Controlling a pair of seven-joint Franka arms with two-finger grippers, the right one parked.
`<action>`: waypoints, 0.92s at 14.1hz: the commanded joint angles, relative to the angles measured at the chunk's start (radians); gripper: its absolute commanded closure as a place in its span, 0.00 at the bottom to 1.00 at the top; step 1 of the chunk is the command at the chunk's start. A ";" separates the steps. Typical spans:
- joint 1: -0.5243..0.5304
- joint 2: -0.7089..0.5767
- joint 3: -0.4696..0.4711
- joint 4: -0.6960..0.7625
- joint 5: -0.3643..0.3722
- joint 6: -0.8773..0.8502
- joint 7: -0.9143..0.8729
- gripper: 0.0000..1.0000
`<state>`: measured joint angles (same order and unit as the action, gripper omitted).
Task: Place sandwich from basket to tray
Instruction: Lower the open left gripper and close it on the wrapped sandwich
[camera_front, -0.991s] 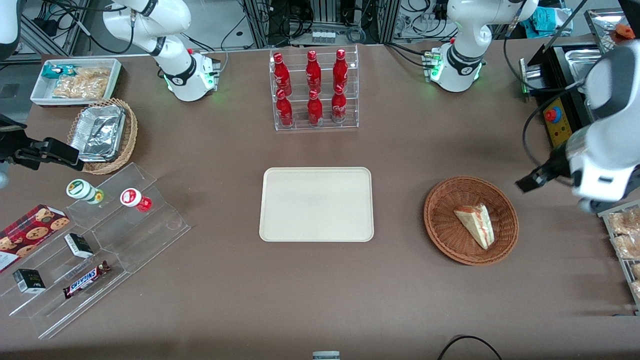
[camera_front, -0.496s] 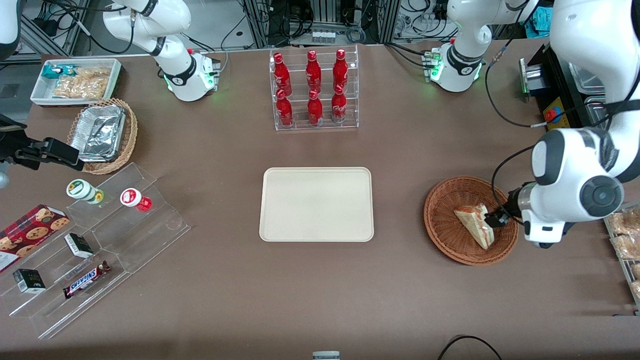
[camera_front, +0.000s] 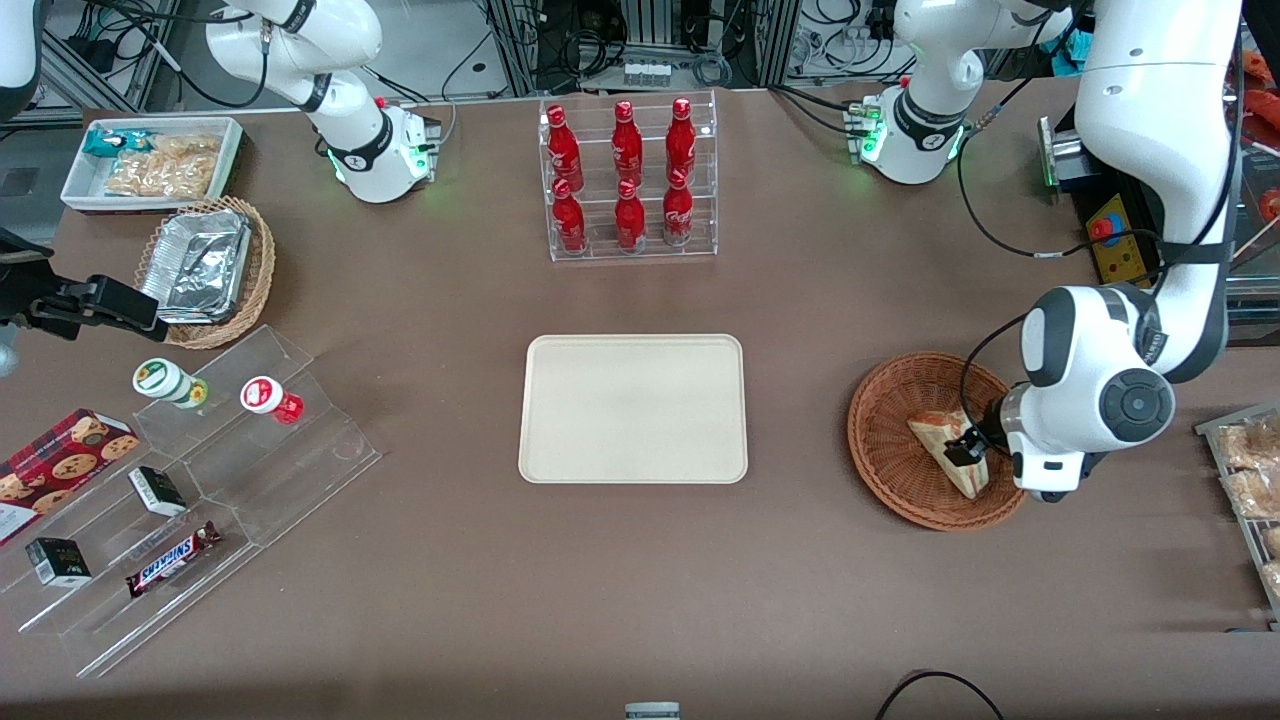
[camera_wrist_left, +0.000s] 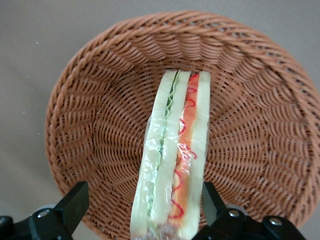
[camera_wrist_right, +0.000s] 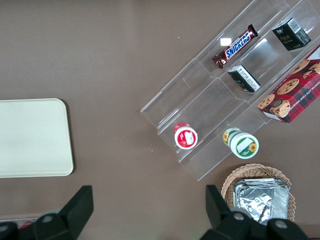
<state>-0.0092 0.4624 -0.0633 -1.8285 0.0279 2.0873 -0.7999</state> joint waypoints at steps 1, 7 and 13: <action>-0.003 -0.008 -0.001 -0.067 0.000 0.083 -0.019 0.00; -0.005 0.015 -0.003 -0.069 0.000 0.112 -0.018 0.67; -0.112 -0.007 -0.004 0.037 0.000 0.059 -0.016 0.77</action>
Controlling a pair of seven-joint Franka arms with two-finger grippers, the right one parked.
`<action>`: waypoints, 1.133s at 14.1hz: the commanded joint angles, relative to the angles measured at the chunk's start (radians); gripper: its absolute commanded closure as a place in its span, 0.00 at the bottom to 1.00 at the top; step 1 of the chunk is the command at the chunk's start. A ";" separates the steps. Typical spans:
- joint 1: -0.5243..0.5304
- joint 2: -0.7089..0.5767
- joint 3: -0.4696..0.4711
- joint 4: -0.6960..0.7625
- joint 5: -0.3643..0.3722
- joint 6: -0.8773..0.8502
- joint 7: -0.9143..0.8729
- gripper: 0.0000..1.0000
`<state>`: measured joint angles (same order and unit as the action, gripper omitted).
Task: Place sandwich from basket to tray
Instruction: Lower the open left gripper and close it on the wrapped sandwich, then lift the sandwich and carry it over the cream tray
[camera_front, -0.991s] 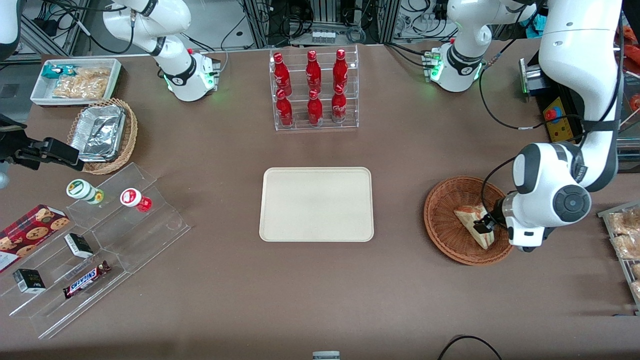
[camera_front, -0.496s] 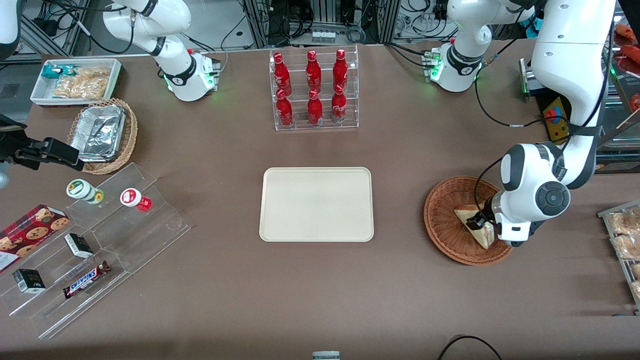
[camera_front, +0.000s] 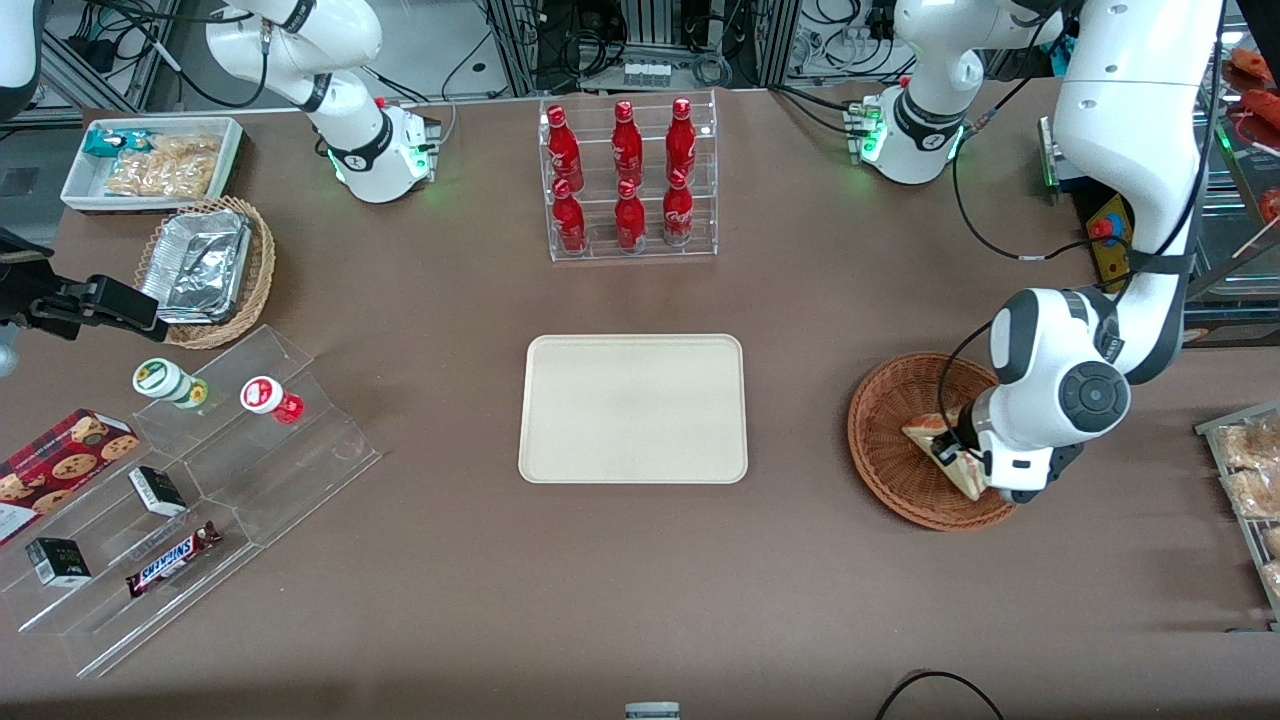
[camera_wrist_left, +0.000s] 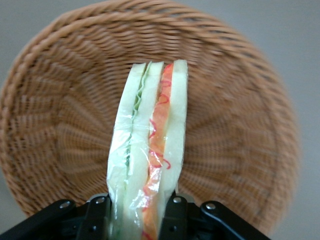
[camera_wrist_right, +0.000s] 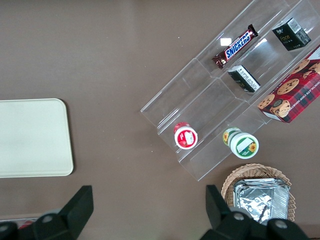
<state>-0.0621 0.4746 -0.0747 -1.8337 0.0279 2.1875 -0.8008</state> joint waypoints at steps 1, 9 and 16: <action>-0.108 -0.027 0.007 0.069 -0.002 -0.076 -0.017 0.77; -0.494 0.131 0.006 0.408 -0.014 -0.268 -0.075 0.73; -0.662 0.370 0.006 0.608 -0.014 -0.239 -0.075 0.73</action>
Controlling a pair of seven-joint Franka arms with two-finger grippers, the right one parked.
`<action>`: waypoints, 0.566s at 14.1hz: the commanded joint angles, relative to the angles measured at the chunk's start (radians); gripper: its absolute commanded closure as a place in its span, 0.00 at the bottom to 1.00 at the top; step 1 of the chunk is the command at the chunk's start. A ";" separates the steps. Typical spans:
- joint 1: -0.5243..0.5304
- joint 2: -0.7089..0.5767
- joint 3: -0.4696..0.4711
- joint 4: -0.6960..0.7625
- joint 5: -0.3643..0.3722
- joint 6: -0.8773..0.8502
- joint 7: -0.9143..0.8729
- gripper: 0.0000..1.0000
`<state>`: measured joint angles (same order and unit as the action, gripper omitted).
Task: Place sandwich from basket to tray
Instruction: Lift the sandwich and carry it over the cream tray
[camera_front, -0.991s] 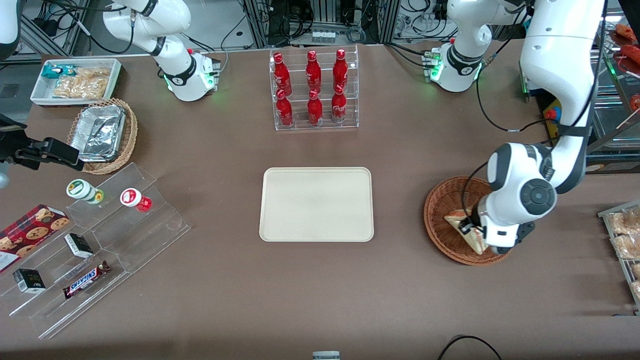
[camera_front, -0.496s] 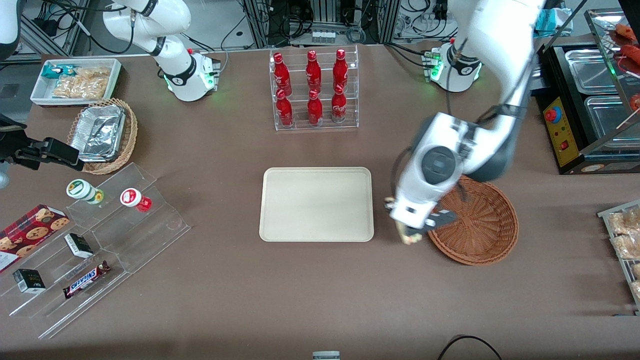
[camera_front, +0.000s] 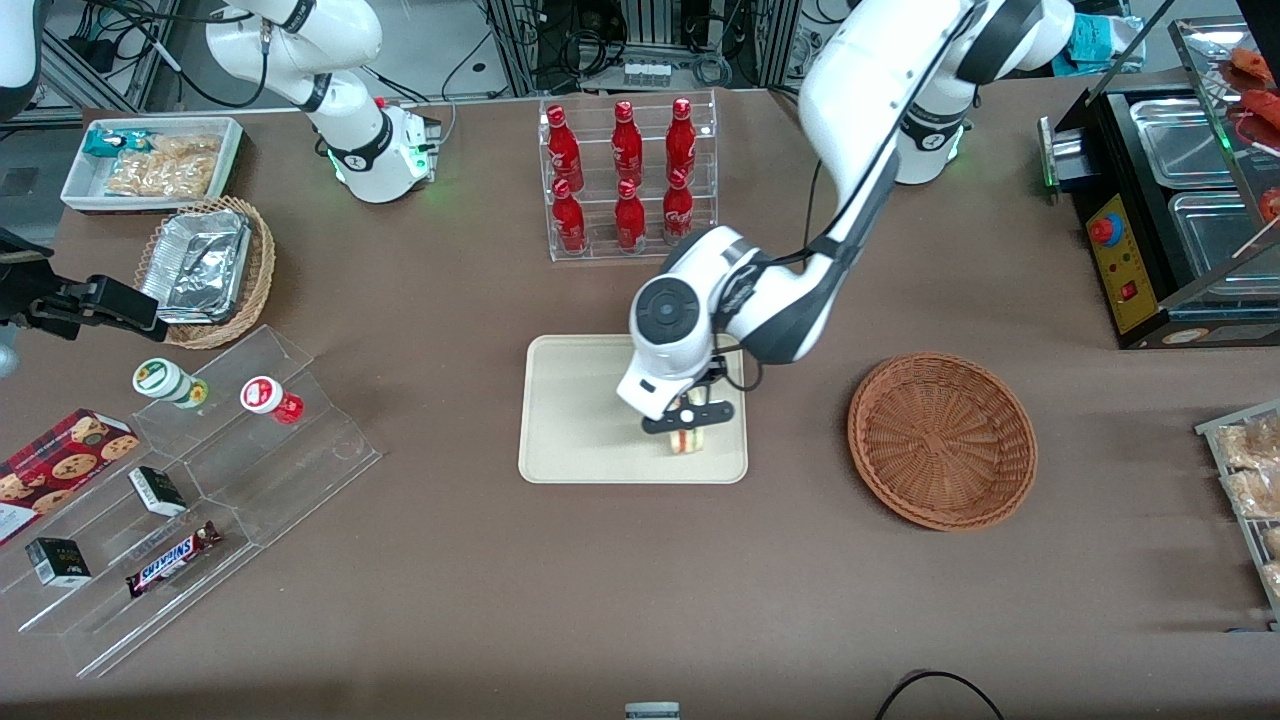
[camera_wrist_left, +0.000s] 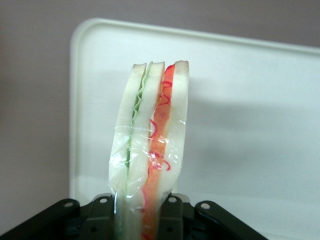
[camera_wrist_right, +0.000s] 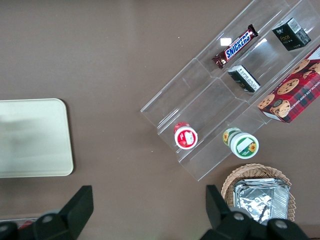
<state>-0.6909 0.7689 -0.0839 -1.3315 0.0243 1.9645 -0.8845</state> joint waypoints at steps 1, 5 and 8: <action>-0.047 0.111 0.015 0.145 -0.012 -0.016 0.004 0.73; -0.065 0.153 0.012 0.176 -0.014 -0.001 0.007 0.73; -0.071 0.164 0.012 0.175 -0.012 0.025 0.010 0.38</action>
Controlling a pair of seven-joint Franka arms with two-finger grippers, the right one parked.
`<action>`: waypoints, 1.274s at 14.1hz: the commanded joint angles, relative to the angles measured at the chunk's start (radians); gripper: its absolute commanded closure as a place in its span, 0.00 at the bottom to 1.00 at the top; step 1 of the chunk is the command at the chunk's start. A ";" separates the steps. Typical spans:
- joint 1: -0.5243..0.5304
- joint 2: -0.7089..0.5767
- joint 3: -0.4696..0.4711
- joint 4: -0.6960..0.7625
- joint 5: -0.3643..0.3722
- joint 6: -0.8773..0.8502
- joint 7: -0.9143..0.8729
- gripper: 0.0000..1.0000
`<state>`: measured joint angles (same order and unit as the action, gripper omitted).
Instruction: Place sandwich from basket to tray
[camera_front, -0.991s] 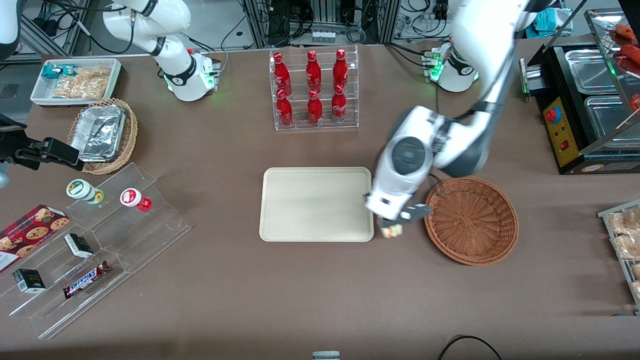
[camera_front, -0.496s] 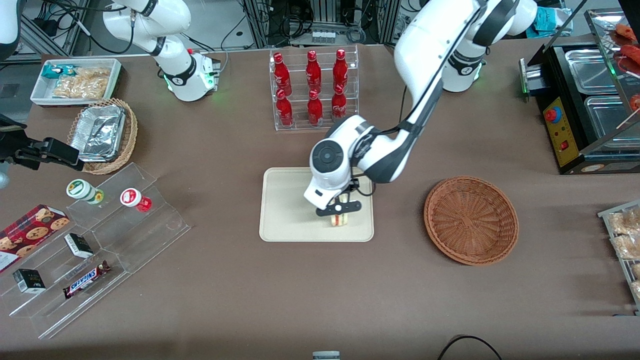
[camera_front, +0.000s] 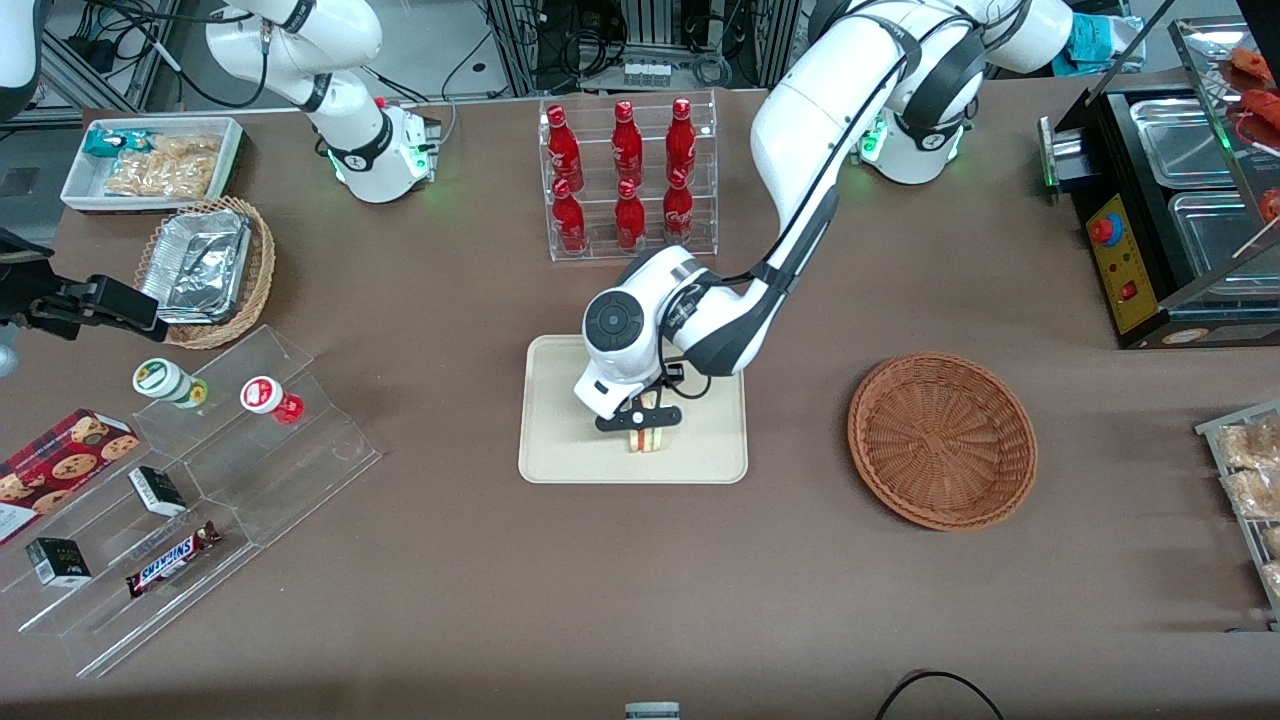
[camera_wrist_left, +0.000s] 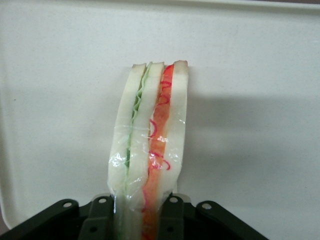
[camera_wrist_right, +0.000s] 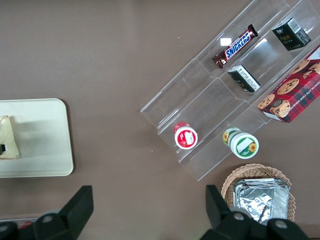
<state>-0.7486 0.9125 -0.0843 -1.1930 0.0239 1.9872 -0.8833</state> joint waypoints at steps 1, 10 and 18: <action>-0.012 0.017 0.012 0.036 -0.007 -0.001 0.007 0.00; 0.164 -0.386 0.020 -0.070 -0.012 -0.408 0.171 0.00; 0.426 -0.808 0.021 -0.470 0.001 -0.421 0.391 0.00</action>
<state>-0.3666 0.1825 -0.0544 -1.5637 0.0222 1.5477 -0.5282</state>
